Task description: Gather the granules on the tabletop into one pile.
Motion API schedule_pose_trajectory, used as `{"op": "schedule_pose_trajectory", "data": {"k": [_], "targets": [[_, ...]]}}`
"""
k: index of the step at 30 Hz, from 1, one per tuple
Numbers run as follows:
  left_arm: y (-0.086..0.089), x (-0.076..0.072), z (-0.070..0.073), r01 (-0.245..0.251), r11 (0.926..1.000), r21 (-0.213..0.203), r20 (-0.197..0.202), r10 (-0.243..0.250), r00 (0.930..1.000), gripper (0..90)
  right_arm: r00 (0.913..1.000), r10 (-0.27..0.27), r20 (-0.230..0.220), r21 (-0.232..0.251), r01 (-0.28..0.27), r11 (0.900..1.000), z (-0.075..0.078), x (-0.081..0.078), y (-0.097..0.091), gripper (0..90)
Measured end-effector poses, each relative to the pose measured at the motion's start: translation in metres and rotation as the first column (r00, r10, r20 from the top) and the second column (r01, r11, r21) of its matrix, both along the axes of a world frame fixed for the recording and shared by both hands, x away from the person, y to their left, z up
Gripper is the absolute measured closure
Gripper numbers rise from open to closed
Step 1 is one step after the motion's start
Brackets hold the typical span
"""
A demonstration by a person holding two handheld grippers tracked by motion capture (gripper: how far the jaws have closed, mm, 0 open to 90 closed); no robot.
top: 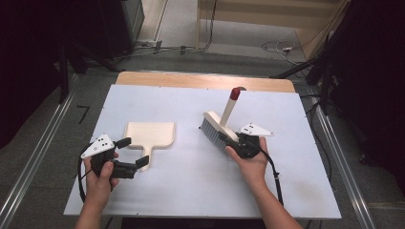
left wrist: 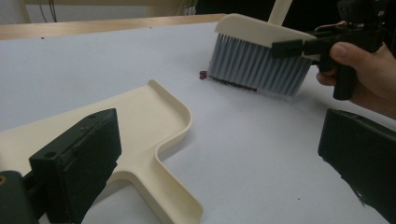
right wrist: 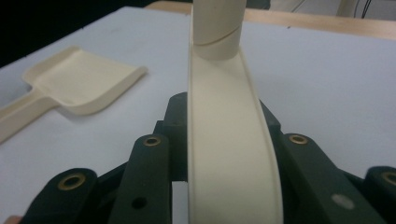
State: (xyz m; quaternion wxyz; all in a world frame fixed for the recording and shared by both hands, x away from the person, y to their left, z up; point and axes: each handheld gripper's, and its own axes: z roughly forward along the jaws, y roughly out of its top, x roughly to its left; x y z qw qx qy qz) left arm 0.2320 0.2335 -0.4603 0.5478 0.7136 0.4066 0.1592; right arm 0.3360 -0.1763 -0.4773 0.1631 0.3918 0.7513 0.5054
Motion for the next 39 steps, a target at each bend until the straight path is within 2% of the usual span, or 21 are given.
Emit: {"op": "schedule_pose_trajectory", "data": {"k": [2, 4, 5, 6, 7, 8, 10, 11, 13, 14, 17, 20, 24, 27, 31, 35, 39], "targets": [[0.000, 0.000, 0.000, 0.001, 1.0000, -0.002, 0.000, -0.001, 1.0000, 0.0, 0.9993, -0.029, 0.022, 0.032, 0.029, 0.9991, 0.008, -0.002, -0.010, 65.9], [0.000, 0.000, 0.000, 0.000, 1.0000, -0.001, -0.001, 0.000, 1.0000, 0.0, 0.9950, -0.084, 0.054, 0.039, 0.081, 0.9959, 0.015, -0.003, -0.024, 65.8], [0.000, 0.000, 0.000, 0.000, 1.0000, -0.004, -0.001, 0.000, 1.0000, 0.0, 0.9911, -0.114, 0.069, 0.032, 0.112, 0.9932, 0.017, -0.003, -0.029, 65.8], [0.000, 0.000, 0.000, 0.000, 1.0000, -0.006, -0.001, 0.000, 1.0000, 0.0, 0.9825, -0.168, 0.080, 0.019, 0.167, 0.9857, 0.019, -0.003, -0.039, 65.8], [0.000, 0.000, 0.000, 0.001, 1.0000, -0.006, 0.000, -0.001, 1.0000, 0.0, 0.9740, -0.211, 0.082, -0.003, 0.212, 0.9772, 0.020, -0.002, -0.045, 65.8], [0.000, 0.000, 0.000, 0.001, 1.0000, -0.005, 0.000, -0.001, 1.0000, 0.0, 0.9623, -0.253, 0.099, -0.048, 0.259, 0.9647, 0.019, -0.002, -0.051, 65.8], [0.000, -0.001, 0.001, 0.002, 1.0000, -0.004, 0.000, -0.002, 1.0000, 0.0, 0.9337, -0.335, 0.126, -0.121, 0.350, 0.9289, 0.014, -0.003, -0.060, 65.8], [0.000, -0.001, 0.001, 0.002, 1.0000, -0.005, 0.001, -0.002, 1.0000, 0.0, 0.9234, -0.360, 0.132, -0.147, 0.378, 0.9141, 0.010, -0.004, -0.063, 65.8], [0.000, 0.000, 0.000, 0.000, 1.0000, -0.007, 0.000, 0.000, 1.0000, 0.0, 0.9108, -0.392, 0.129, -0.181, 0.411, 0.8936, 0.002, -0.009, -0.063, 65.8], [0.000, 0.000, 0.001, -0.001, 1.0000, -0.006, 0.000, 0.001, 1.0000, 0.0, 0.9086, -0.399, 0.123, -0.192, 0.416, 0.8887, -0.002, -0.012, -0.061, 65.8], [0.000, 0.000, 0.001, -0.001, 1.0000, -0.008, 0.001, 0.001, 1.0000, 0.0, 0.9105, -0.389, 0.141, -0.188, 0.410, 0.8923, -0.010, -0.021, -0.048, 65.8], [0.000, -0.001, 0.001, 0.000, 1.0000, -0.007, 0.003, 0.000, 1.0000, 0.0, 0.9225, -0.362, 0.134, -0.186, 0.382, 0.9053, -0.013, -0.023, -0.032, 65.8], [0.000, -0.001, 0.001, 0.003, 0.9999, -0.010, 0.004, -0.003, 1.0000, 0.0, 0.9248, -0.357, 0.131, -0.162, 0.375, 0.9125, -0.016, -0.023, -0.017, 65.8], [0.001, -0.001, 0.001, 0.002, 1.0000, -0.009, 0.004, -0.002, 1.0000, 0.0, 0.9273, -0.347, 0.140, -0.164, 0.368, 0.9155, -0.017, -0.023, -0.009, 65.8], [0.001, -0.001, 0.001, -0.003, 0.9999, -0.014, 0.003, 0.003, 1.0000, 0.0, 0.9345, -0.325, 0.146, -0.153, 0.346, 0.9259, -0.016, -0.025, -0.003, 65.8], [0.000, 0.000, 0.001, 0.000, 1.0000, -0.009, 0.004, 0.000, 1.0000, 0.0, 0.9477, -0.282, 0.150, -0.149, 0.303, 0.9412, -0.014, -0.026, -0.002, 65.9], [-0.001, -0.001, 0.001, 0.000, 1.0000, -0.006, 0.001, 0.000, 1.0000, 0.0, 0.9505, -0.263, 0.166, -0.147, 0.287, 0.9466, -0.010, -0.027, -0.006, 65.8]]}}
